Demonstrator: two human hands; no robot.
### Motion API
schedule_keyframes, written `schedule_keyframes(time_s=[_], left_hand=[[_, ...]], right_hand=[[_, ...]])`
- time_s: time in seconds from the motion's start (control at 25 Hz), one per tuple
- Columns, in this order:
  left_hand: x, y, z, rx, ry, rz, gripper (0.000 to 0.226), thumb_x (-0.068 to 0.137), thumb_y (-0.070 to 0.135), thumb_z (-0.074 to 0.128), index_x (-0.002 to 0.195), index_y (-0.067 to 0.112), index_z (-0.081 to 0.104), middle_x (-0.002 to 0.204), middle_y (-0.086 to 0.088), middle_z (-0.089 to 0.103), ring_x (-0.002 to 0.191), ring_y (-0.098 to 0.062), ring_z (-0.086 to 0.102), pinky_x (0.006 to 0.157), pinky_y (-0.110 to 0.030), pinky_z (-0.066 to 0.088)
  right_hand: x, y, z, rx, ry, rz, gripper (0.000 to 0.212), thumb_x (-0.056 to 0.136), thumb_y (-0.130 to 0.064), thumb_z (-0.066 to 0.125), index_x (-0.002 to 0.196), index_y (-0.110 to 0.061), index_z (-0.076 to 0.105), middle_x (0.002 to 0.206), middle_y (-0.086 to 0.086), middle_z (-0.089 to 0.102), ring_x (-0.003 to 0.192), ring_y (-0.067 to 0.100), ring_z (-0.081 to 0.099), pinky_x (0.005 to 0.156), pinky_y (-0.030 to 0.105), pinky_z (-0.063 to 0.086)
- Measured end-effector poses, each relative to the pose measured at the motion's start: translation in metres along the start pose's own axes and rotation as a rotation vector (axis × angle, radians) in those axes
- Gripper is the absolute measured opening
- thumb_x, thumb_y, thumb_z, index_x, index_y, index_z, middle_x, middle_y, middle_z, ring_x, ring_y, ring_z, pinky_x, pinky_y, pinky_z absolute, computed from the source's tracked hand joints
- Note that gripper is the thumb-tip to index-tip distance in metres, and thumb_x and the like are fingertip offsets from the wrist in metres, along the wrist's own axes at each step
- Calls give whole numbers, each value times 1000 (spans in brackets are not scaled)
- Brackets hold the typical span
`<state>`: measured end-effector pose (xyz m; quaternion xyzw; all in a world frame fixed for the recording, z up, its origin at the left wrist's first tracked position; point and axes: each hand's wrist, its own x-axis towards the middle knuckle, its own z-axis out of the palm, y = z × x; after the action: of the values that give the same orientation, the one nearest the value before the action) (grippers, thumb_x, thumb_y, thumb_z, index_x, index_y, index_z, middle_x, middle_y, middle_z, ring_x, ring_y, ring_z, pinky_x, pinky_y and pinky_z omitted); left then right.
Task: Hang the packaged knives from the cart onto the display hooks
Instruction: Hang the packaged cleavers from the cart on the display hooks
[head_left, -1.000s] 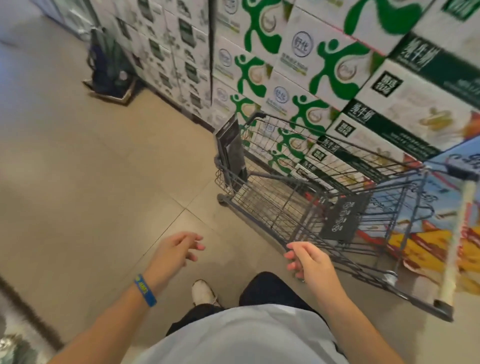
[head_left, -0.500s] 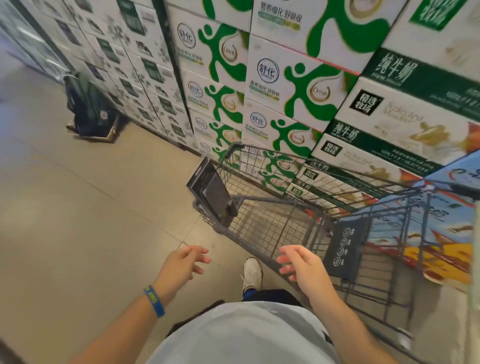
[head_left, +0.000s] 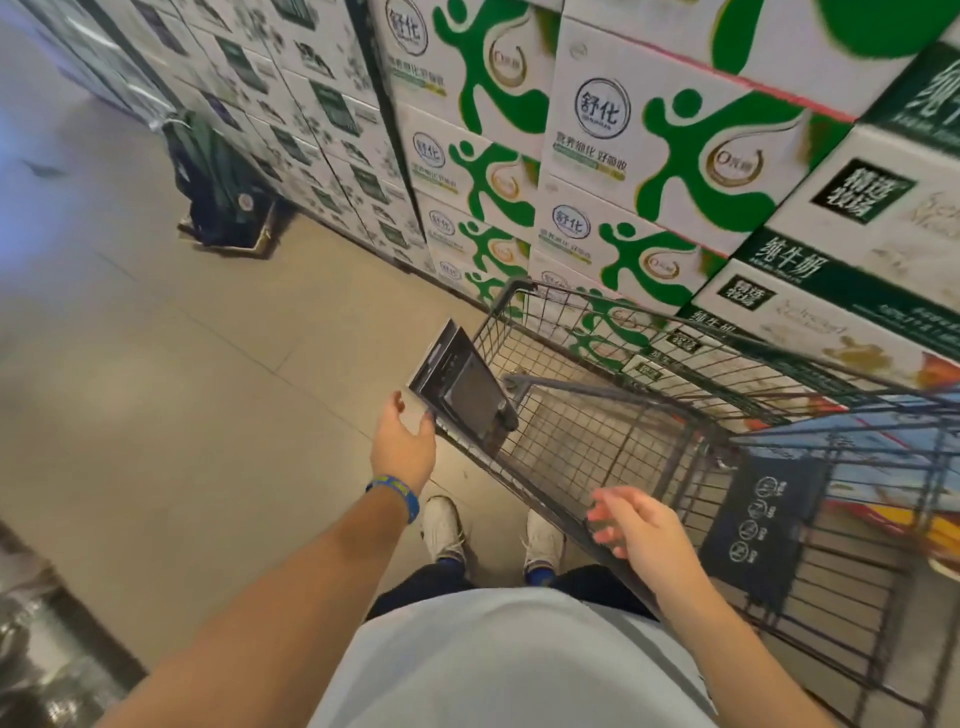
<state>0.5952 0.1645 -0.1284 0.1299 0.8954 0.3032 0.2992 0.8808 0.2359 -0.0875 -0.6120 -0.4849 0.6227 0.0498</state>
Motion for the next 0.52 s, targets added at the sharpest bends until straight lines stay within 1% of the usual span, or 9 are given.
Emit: schedule_keyframes(time_s=[0.08,0.12,0.16,0.24,0.28,0.32,0.44,0.48,0.52], left_hand=[[27,6,7,-69,-10,-48,75,88,47,68,149,24,31,144,4,49,110,-26,65,100,-46,50],[39,10,10,-123,-27,-86,77,85,47,72,147,20,35,138,0,54,105,-28,66,96,-45,52],[51,13,14,-157,-42,-122,70,84,44,74,140,14,45,127,-6,60,98,-31,68,90,-43,54],[63,16,18,-32,-8,-101,44,85,46,71,110,11,63,94,-8,69,84,-32,68,72,-34,51],[61,18,18,104,10,-33,36,86,49,68,95,14,65,78,-6,66,79,-33,67,65,-32,47],[54,20,21,221,20,66,36,89,51,64,89,16,66,69,-5,62,75,-35,66,59,-32,44],[18,32,21,414,7,342,38,95,52,54,94,18,71,61,-6,58,63,-33,62,49,-27,35],[11,39,15,435,-1,385,39,95,53,52,91,19,71,58,-2,56,58,-29,59,47,-25,33],[6,47,7,429,-13,410,40,95,55,52,82,21,68,53,1,53,55,-25,56,46,-25,32]], right_hand=[[-2,3,5,8,27,14,17,104,-25,56,102,-28,73,86,-11,77,66,6,67,62,22,50],[-4,3,6,7,37,26,17,103,-26,57,101,-28,73,86,-11,77,65,5,66,60,20,50],[-5,3,8,6,45,42,16,103,-27,57,101,-29,73,86,-12,77,66,5,67,60,20,50],[-8,7,12,13,47,52,16,103,-29,57,102,-31,73,88,-12,77,68,6,68,65,23,50],[-9,9,14,20,55,53,16,103,-30,57,103,-31,73,89,-12,77,69,6,68,66,24,49],[-9,10,15,24,65,48,15,103,-31,57,104,-31,73,90,-13,77,69,6,69,67,24,49],[1,2,18,-1,67,28,14,102,-34,58,106,-32,71,90,-17,75,74,6,71,69,26,49],[5,-3,21,-10,54,13,13,101,-36,59,106,-34,70,92,-17,76,78,7,71,71,26,49],[9,-10,23,-17,36,-5,11,100,-37,61,106,-36,70,95,-16,76,81,7,71,72,26,49]])
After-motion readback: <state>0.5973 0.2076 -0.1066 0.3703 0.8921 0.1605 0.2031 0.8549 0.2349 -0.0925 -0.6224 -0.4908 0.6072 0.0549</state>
